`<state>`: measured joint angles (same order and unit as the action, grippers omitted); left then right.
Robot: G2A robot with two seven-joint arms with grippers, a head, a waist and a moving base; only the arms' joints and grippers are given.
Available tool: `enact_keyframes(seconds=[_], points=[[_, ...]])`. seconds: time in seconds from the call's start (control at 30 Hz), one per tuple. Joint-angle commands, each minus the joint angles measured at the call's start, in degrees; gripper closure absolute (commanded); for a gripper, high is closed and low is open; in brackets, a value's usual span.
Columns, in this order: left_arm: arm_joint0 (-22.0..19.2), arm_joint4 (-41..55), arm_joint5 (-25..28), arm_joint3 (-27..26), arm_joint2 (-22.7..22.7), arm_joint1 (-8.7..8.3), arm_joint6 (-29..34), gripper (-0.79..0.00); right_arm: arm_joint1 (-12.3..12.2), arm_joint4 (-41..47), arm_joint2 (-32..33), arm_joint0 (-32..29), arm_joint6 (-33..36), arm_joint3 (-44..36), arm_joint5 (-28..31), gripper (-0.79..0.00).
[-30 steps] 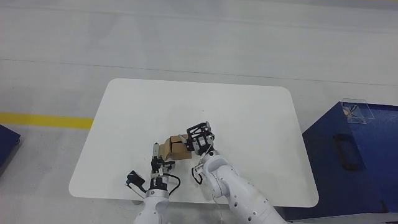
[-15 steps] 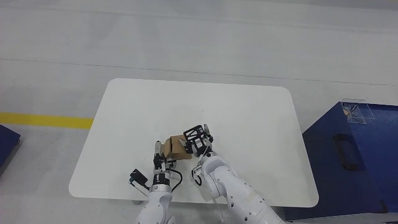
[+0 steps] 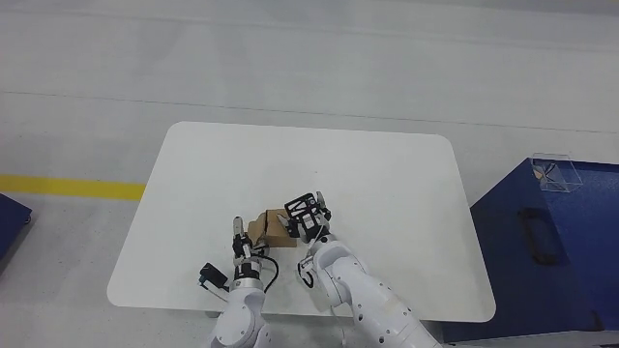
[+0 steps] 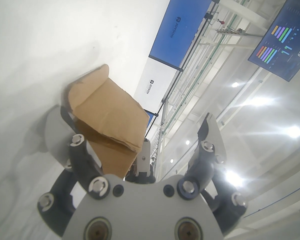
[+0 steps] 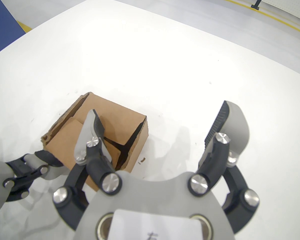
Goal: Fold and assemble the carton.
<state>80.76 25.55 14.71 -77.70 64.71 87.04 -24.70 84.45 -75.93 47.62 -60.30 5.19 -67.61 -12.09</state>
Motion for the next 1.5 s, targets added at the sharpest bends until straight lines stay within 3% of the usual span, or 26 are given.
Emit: enact_keyframes(seconds=[0.0, 0.4, 0.73, 1.1, 1.47], points=[[-0.1, 0.3, 0.1, 0.0, 0.5, 0.07, -0.1, -0.785, 0.1, -0.4, 0.2, -0.1, 0.2, 0.0, 0.1, -0.785], [0.3, -3.4, 4.3, -1.1, 1.9, 0.66, -3.3, -0.785, 0.4, -2.0, 1.3, -0.7, 0.8, -0.4, 0.8, -0.785], [1.5, -10.6, 11.8, -2.1, 2.1, 1.24, -6.8, -0.785, 0.7, -3.0, 2.1, -1.2, 1.3, -0.6, 1.3, -0.785], [2.0, -16.5, 17.2, -2.3, 1.4, 1.79, -4.7, -0.785, 1.0, -3.7, 3.1, -2.1, 1.3, -1.4, 1.5, -0.785], [1.0, -19.9, 12.7, -1.6, 0.2, 2.31, -1.2, -0.785, 0.1, -1.0, 11.5, -3.0, 2.2, -4.4, -1.9, -0.785]])
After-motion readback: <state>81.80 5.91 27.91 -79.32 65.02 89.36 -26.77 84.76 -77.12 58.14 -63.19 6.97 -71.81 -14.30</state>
